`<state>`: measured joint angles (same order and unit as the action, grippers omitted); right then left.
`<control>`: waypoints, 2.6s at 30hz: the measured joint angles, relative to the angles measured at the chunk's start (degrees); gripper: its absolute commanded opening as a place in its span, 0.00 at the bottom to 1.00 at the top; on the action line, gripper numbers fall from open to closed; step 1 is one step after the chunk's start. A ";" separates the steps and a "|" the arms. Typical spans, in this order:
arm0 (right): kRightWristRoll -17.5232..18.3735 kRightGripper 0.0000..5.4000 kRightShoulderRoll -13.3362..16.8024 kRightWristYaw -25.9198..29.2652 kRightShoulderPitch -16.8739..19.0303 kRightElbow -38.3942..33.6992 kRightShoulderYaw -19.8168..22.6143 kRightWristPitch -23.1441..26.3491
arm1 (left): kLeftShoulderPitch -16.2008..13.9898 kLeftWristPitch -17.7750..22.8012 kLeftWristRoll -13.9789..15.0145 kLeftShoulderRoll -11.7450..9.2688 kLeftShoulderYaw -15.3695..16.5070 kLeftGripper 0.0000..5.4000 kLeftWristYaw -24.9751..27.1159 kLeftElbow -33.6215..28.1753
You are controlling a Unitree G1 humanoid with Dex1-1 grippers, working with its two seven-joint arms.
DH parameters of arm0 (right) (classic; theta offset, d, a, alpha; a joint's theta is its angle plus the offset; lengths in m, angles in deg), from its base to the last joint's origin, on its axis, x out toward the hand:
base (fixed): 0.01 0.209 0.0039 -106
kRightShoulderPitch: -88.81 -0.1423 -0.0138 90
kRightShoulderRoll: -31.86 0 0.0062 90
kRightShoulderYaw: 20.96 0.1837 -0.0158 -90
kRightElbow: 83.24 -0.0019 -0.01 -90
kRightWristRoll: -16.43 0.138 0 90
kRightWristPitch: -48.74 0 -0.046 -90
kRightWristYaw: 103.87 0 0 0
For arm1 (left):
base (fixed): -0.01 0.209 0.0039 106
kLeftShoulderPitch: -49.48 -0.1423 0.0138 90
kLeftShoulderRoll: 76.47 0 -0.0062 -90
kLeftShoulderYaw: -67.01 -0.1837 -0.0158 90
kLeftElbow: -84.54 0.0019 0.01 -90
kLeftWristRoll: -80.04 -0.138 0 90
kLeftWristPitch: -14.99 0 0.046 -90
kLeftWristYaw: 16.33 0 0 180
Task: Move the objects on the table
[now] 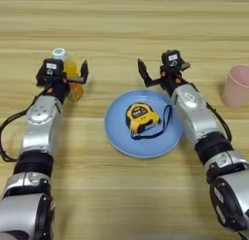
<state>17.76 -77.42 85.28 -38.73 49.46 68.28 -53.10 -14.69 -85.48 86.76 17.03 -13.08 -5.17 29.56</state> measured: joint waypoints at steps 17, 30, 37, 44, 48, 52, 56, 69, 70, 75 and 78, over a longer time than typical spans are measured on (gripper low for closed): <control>0.00 1.00 -0.10 0.00 0.00 0.00 -0.06 0.00 | 2.09 -1.46 -0.30 -0.74 -0.02 0.63 -1.13 7.29; 0.00 1.00 -0.12 0.03 0.00 -0.01 -0.10 0.00 | -1.10 -2.06 -1.89 2.94 -5.48 0.62 0.76 1.47; 0.00 1.00 -0.08 0.06 0.01 -0.03 -0.11 0.00 | -2.62 -1.38 -1.98 4.20 -7.24 0.62 1.51 -1.27; 0.00 1.00 -0.05 0.07 0.01 -0.04 -0.16 0.00 | -3.72 -1.07 -2.61 4.09 -8.10 0.76 1.43 -1.70; 0.00 1.00 -0.02 0.09 0.01 -0.04 -0.19 0.00 | -4.23 -1.09 -2.63 4.13 -8.22 0.83 1.92 -1.80; 0.00 1.00 -0.01 0.10 0.01 -0.04 -0.22 0.00 | -4.23 -1.12 -2.49 4.18 -8.19 0.91 2.37 -2.00; 0.00 1.00 -0.01 0.12 0.02 -0.05 -0.33 0.00 | -4.18 -1.22 -2.07 4.20 -7.94 0.98 2.65 -2.41; 0.00 1.00 0.01 0.14 0.26 -0.26 -0.68 0.00 | -3.74 -3.80 0.96 4.81 -6.11 1.00 5.67 -7.10; 0.00 1.00 0.01 0.14 0.26 -0.26 -0.72 0.00 | -3.74 -3.94 1.57 4.90 -6.09 1.00 6.21 -7.69; 0.00 1.00 0.05 0.15 0.29 -0.28 -0.85 0.00 | -3.74 -5.57 3.98 5.16 -5.64 1.00 8.70 -11.25; 0.00 1.00 0.05 0.16 0.34 -0.30 -0.87 0.00 | -3.75 -6.11 5.12 5.16 -5.47 1.00 9.78 -12.96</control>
<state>17.77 -77.37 85.44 -38.39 49.17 67.41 -53.10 -18.44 -91.59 91.88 22.19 -18.55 4.60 16.60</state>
